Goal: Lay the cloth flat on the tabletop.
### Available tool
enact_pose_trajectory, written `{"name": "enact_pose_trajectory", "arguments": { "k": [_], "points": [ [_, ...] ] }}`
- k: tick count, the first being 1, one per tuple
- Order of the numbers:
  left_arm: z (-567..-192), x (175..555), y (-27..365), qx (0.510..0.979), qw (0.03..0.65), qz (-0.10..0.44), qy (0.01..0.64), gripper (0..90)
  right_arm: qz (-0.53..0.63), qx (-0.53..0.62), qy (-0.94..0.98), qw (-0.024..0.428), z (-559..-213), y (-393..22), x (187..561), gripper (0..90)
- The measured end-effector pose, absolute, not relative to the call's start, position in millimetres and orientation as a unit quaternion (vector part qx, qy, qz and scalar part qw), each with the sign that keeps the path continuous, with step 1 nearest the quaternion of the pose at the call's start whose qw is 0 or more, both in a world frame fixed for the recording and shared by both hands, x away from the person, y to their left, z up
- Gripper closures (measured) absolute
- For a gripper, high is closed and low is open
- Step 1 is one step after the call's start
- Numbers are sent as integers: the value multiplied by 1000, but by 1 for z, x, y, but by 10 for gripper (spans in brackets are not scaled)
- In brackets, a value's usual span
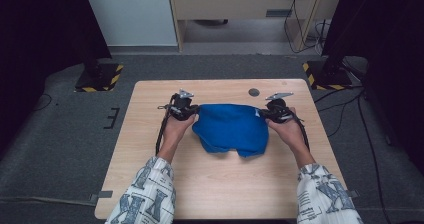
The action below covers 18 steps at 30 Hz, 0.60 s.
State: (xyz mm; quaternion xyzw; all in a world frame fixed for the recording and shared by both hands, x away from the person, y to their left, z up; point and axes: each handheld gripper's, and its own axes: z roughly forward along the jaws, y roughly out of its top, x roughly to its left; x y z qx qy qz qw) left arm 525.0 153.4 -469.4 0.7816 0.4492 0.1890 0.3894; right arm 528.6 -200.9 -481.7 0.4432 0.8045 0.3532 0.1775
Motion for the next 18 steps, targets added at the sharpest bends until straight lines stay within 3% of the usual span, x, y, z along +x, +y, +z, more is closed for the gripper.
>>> {"name": "enact_pose_trajectory", "arguments": {
  "k": [4,7,12,18],
  "points": [
    [-468,525,154,781,394,201,441,652,356,458,792,191,-484,-195,535,516],
    [-465,523,154,775,399,207,445,521,362,461,784,206,-479,-194,534,358],
    [-459,522,159,762,415,210,450,356,376,465,773,211,-470,-198,530,275],
    [-452,506,161,760,424,208,447,323,382,456,775,211,-466,-202,512,230]
  ]
}}
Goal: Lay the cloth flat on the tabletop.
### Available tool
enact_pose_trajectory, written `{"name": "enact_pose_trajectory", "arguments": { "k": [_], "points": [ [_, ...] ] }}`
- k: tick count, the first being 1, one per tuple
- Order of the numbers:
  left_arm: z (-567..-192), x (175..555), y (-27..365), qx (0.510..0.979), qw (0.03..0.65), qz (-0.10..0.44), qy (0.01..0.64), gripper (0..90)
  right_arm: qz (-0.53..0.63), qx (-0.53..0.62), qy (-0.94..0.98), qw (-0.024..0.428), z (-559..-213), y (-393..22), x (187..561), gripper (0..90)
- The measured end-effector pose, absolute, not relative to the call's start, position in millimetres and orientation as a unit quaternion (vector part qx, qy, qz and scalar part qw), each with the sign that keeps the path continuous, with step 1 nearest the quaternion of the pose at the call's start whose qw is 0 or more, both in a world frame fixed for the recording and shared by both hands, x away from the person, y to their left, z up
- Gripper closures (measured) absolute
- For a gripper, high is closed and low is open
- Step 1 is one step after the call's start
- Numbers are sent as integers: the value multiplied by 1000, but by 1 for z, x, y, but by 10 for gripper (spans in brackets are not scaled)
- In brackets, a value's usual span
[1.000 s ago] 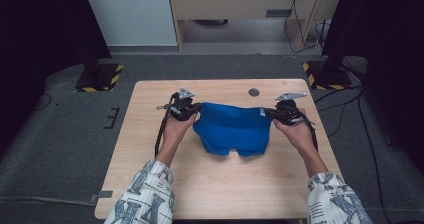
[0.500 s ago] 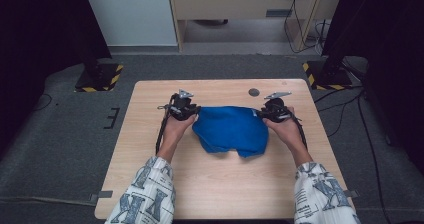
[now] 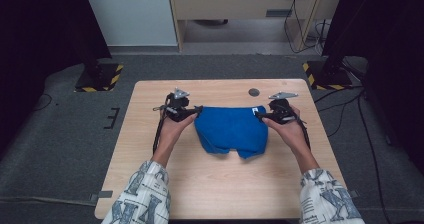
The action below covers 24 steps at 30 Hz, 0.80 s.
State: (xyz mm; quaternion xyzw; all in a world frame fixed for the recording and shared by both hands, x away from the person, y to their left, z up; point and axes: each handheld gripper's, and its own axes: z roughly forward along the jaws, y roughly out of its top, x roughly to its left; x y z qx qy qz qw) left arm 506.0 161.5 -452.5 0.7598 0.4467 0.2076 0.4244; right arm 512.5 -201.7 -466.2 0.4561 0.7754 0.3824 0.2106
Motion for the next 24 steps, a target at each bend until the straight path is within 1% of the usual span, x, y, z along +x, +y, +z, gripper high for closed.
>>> {"name": "enact_pose_trajectory", "arguments": {
  "k": [3,5,7,13,14,21,23,24],
  "points": [
    [-452,489,162,761,432,208,437,313,393,448,776,205,-465,-203,499,239],
    [-453,481,162,759,439,208,433,300,401,440,777,205,-463,-203,487,287],
    [-454,470,162,762,439,208,429,278,411,432,777,204,-462,-203,477,354],
    [-459,449,162,762,460,194,413,240,420,416,781,201,-464,-202,453,480],
    [-461,447,162,761,464,189,412,230,421,415,783,195,-465,-202,450,498],
    [-466,431,160,766,473,174,399,183,435,407,781,186,-475,-201,433,585],
    [-467,427,159,767,475,173,396,174,440,400,783,184,-476,-200,427,593],
    [-469,424,159,766,478,164,397,173,444,397,783,179,-476,-199,424,592]
  ]
}}
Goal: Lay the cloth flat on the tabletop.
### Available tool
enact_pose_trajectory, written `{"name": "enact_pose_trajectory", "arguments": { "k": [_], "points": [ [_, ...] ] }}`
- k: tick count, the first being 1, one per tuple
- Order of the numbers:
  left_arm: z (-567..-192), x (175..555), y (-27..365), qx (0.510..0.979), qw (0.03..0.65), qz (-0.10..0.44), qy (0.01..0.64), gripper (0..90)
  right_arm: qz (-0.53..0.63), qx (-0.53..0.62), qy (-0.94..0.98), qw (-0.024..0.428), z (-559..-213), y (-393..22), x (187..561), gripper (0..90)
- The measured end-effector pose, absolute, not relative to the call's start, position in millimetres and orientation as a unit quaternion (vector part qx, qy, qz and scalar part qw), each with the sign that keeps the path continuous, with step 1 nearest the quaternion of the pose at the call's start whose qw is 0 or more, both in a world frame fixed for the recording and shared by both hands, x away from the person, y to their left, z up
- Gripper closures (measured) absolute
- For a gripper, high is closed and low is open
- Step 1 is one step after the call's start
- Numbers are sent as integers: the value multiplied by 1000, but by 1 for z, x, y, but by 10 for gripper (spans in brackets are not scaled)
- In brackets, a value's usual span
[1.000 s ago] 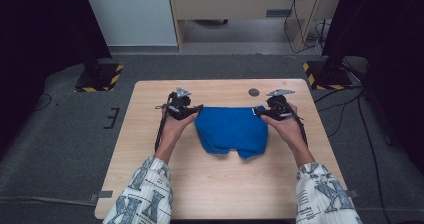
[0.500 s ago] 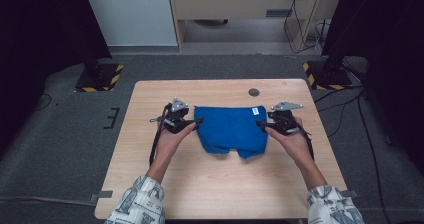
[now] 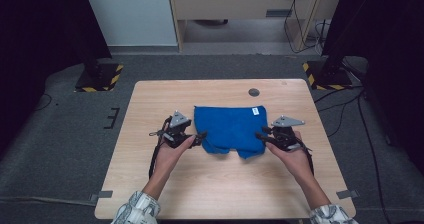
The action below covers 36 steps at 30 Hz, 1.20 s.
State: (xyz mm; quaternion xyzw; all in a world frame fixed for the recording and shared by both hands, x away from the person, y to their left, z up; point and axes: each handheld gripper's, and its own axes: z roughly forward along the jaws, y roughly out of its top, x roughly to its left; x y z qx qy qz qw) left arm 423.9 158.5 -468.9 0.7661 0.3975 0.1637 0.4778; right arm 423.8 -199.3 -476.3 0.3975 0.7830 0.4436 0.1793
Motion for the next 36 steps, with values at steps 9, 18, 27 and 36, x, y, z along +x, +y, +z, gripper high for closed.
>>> {"name": "enact_pose_trajectory", "arguments": {
  "k": [9,18,27,36],
  "points": [
    [-478,406,155,765,481,156,399,155,469,385,778,166,-481,-192,399,618],
    [-482,388,147,779,478,142,379,200,465,361,793,154,-493,-181,388,674],
    [-482,378,136,787,469,153,371,260,459,341,805,158,-492,-171,376,736],
    [-494,372,108,807,445,160,354,276,418,336,828,164,-502,-158,373,607]
  ]
}}
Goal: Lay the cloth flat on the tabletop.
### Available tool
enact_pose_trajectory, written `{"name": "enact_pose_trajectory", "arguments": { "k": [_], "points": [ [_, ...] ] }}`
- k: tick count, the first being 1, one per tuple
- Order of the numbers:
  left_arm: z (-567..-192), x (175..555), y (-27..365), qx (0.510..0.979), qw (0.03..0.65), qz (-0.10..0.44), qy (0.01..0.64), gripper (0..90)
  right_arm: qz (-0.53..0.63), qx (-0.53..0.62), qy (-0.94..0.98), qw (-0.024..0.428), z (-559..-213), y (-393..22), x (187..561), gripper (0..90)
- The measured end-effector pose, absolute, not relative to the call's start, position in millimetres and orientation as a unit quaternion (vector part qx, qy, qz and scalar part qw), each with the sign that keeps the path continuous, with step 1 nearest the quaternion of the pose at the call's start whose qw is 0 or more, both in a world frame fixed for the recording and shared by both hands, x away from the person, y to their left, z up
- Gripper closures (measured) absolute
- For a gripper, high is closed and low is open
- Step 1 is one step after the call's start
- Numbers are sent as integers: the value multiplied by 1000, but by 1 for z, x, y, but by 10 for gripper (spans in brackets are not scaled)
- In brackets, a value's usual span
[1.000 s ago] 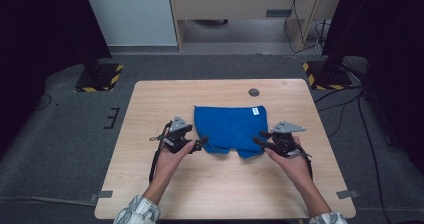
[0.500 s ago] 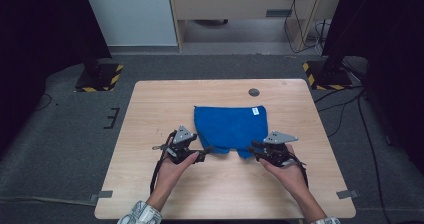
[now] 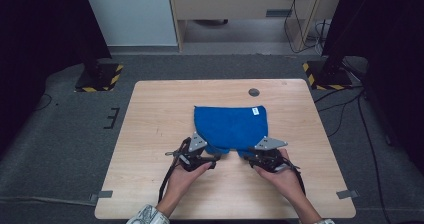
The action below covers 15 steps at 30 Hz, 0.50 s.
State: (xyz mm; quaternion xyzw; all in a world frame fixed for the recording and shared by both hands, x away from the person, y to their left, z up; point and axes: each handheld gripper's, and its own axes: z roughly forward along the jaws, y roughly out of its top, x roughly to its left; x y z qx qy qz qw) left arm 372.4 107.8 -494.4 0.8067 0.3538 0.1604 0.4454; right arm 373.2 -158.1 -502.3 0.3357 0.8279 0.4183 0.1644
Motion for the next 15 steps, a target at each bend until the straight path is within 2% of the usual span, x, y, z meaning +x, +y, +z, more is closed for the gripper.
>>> {"name": "enact_pose_trajectory", "arguments": {
  "k": [5,8,10,11,15],
  "points": [
    [-506,374,100,819,426,156,351,251,405,337,834,165,-508,-154,374,468],
    [-511,376,97,827,413,157,348,235,398,332,839,163,-511,-152,374,416],
    [-512,377,97,826,410,161,352,247,389,328,845,163,-513,-150,373,417],
    [-512,377,97,824,411,167,352,280,387,325,847,165,-515,-148,373,427],
    [-511,377,96,828,411,172,340,385,376,315,854,172,-517,-145,372,525]
  ]
}}
